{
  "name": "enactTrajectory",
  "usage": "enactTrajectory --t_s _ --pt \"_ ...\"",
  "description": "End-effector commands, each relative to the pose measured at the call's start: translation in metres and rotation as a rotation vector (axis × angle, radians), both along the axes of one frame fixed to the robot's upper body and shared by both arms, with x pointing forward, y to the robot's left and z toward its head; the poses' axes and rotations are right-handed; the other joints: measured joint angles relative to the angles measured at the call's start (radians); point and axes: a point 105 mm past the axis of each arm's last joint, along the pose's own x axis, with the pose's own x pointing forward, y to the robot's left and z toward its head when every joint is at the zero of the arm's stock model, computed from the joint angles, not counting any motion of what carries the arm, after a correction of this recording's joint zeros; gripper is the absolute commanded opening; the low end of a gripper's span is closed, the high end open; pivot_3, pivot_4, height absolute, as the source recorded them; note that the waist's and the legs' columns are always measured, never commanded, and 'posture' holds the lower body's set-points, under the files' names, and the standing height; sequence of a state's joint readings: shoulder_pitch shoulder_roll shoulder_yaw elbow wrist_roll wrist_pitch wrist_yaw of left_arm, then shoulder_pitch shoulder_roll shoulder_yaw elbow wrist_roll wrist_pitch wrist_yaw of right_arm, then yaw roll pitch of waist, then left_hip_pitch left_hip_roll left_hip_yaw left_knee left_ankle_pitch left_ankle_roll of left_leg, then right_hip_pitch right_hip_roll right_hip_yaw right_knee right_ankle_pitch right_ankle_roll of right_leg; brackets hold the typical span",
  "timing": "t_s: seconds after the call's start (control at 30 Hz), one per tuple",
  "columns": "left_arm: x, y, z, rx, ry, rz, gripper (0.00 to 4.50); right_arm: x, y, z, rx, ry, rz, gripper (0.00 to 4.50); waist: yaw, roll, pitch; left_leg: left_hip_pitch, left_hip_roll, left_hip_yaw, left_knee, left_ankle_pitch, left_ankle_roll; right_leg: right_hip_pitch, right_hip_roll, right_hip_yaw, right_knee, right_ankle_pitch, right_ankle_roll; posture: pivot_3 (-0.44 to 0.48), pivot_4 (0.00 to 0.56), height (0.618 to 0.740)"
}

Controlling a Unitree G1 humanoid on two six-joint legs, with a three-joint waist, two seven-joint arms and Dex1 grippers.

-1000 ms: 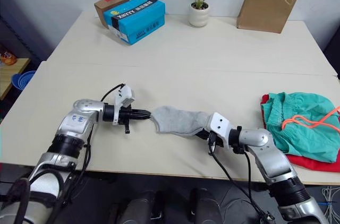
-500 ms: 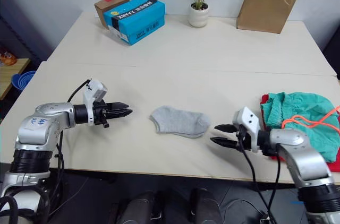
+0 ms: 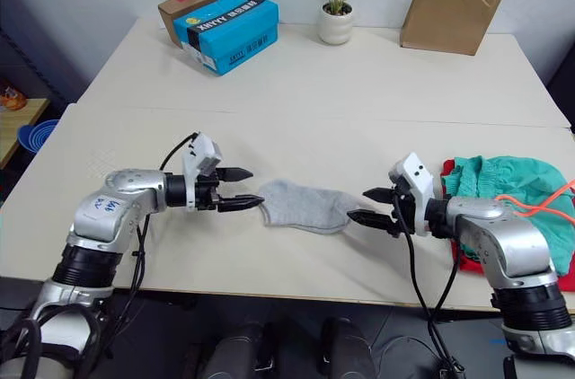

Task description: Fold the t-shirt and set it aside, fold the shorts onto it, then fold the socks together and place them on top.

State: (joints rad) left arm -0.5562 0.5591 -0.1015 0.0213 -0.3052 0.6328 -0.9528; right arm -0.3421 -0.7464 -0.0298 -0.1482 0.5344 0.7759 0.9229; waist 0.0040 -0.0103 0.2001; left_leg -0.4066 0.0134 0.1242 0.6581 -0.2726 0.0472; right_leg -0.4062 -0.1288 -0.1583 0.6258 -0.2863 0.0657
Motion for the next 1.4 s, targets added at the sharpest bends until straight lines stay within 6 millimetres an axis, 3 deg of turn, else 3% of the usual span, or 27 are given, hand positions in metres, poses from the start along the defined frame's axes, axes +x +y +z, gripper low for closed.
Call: enactTrajectory --t_s 0.03,0.47,0.87,1.4 --pt "0.001 -0.004 0.004 -0.016 -0.052 -0.011 4.01 -0.002 0.004 0.005 -0.013 -0.052 0.021 3.69 0.000 0.000 0.000 0.000 0.000 0.000 0.000 0.000 0.000 0.000 0.000 0.000 0.000 0.000 0.000 0.000 0.150 0.740" --pt "0.006 -0.007 -0.010 -0.026 0.009 0.032 4.01 -0.010 0.003 -0.001 0.008 -0.040 0.003 3.69 0.002 0.000 0.000 0.000 0.000 0.000 0.000 0.000 0.001 0.000 0.000 0.000 0.000 0.000 0.000 0.000 0.150 0.740" --pt "-0.002 -0.010 -0.018 0.011 0.031 -0.024 4.01 -0.012 0.005 -0.005 0.000 -0.033 -0.017 3.69 0.002 0.000 0.000 0.000 0.000 0.000 0.000 0.000 0.001 0.000 0.000 0.000 0.000 0.000 0.000 0.000 0.150 0.740" --pt "-0.003 -0.007 -0.009 -0.010 -0.025 -0.046 4.01 -0.016 0.012 -0.006 0.008 -0.015 -0.005 3.69 0.004 0.000 0.000 0.000 0.000 0.000 0.000 0.000 0.001 0.000 0.000 0.000 0.000 0.000 0.000 0.000 0.150 0.740"
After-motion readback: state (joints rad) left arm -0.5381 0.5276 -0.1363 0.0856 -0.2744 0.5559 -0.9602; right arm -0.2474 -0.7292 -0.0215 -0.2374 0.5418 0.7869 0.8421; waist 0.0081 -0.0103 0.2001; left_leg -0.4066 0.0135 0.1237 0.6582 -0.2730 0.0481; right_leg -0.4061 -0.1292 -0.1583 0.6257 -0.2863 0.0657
